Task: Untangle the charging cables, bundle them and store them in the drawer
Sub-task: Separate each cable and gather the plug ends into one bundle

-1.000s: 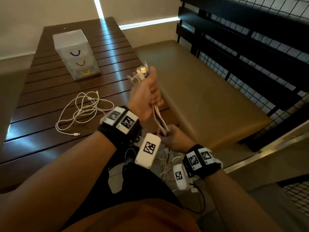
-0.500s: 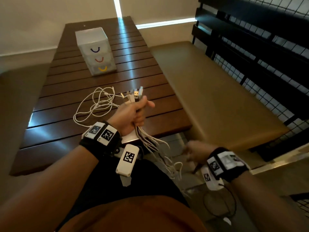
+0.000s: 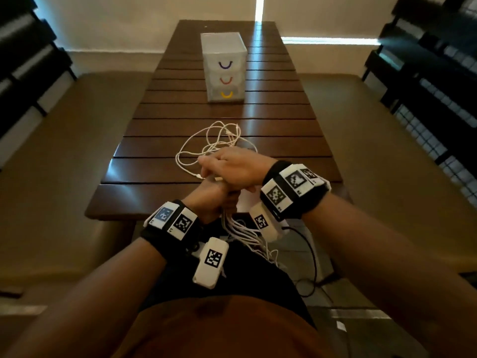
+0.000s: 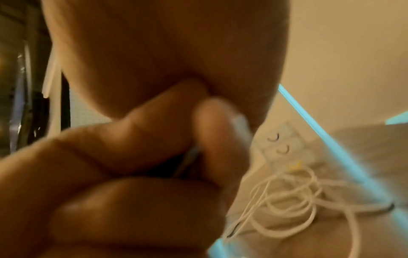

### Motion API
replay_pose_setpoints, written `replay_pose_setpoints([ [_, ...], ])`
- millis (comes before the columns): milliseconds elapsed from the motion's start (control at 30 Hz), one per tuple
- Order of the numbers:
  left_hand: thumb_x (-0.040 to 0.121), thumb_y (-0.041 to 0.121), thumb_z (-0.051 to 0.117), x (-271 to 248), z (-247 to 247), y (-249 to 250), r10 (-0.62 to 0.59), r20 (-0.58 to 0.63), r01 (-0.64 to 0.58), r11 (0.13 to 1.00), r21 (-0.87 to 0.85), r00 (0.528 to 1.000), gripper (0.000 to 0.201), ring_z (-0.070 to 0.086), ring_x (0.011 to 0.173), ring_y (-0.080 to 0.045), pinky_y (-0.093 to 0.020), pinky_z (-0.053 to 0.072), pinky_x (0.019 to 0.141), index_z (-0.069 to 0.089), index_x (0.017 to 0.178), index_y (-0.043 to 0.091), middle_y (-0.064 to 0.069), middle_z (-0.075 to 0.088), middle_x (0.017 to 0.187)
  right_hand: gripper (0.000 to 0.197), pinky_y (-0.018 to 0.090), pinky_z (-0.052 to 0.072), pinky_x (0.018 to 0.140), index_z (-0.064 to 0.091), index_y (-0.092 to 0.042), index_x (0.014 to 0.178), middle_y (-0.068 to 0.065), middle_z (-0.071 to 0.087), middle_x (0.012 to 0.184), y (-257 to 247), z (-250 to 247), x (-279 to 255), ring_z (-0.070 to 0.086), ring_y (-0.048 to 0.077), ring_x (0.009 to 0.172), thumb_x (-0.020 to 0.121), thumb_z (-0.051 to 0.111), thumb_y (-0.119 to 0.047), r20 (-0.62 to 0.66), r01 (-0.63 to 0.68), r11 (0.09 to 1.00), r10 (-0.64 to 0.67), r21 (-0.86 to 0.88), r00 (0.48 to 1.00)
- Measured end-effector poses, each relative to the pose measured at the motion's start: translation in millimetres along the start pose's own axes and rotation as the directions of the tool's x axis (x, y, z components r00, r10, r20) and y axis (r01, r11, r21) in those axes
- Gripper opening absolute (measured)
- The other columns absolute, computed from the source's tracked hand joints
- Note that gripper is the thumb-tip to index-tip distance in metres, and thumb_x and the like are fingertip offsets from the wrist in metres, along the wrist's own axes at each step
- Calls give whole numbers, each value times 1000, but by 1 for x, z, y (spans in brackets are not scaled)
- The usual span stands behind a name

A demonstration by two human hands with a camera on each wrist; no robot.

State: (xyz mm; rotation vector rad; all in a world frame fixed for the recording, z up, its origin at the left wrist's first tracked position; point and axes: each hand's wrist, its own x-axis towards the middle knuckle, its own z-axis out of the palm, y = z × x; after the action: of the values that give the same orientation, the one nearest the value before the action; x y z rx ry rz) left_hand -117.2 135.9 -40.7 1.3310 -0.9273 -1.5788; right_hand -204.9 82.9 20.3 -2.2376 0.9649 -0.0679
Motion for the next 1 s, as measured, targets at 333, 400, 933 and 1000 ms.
replay_pose_setpoints([
  [333, 99, 26, 47, -12, -91, -24, 12, -131, -29, 991, -129, 991, 29, 18, 35, -4, -18, 13, 38, 62, 78, 13, 10, 25, 44, 27, 36, 50, 91, 65, -12, 116, 8, 66, 113, 30, 15, 48, 61, 21, 104, 91, 59, -22, 54, -14, 965, 29, -262, 998],
  [400, 99, 25, 47, -15, -108, -25, -3, -169, -36, 973, -226, 986, 26, 18, 35, -3, -17, 16, 36, 63, 85, 11, 10, 23, 44, 29, 36, 49, 89, 66, -18, 113, 4, 65, 114, 49, 21, 45, 60, 24, 106, 84, 65, -20, 68, -75, 816, 138, -573, 988],
  [933, 69, 22, 75, -4, -106, -32, 43, -265, -153, 900, -409, 963, 26, 27, 37, -3, -16, 30, 37, 60, 89, 15, 12, 34, 44, 15, 41, 41, 89, 51, -27, 90, -4, 62, 92, 63, 36, 41, 56, 18, 90, 96, 43, -17, -43, -155, 960, 149, -232, 988],
  [1000, 60, 36, 87, -1, -105, -35, 61, -219, -153, 888, -433, 974, 48, 28, 38, -2, -15, 30, 40, 59, 94, 16, 12, 33, 45, 14, 39, 43, 81, 51, -25, 90, -7, 61, 80, 52, 40, 40, 55, 11, 74, 99, 42, -19, -92, -100, 995, 102, 28, 991],
])
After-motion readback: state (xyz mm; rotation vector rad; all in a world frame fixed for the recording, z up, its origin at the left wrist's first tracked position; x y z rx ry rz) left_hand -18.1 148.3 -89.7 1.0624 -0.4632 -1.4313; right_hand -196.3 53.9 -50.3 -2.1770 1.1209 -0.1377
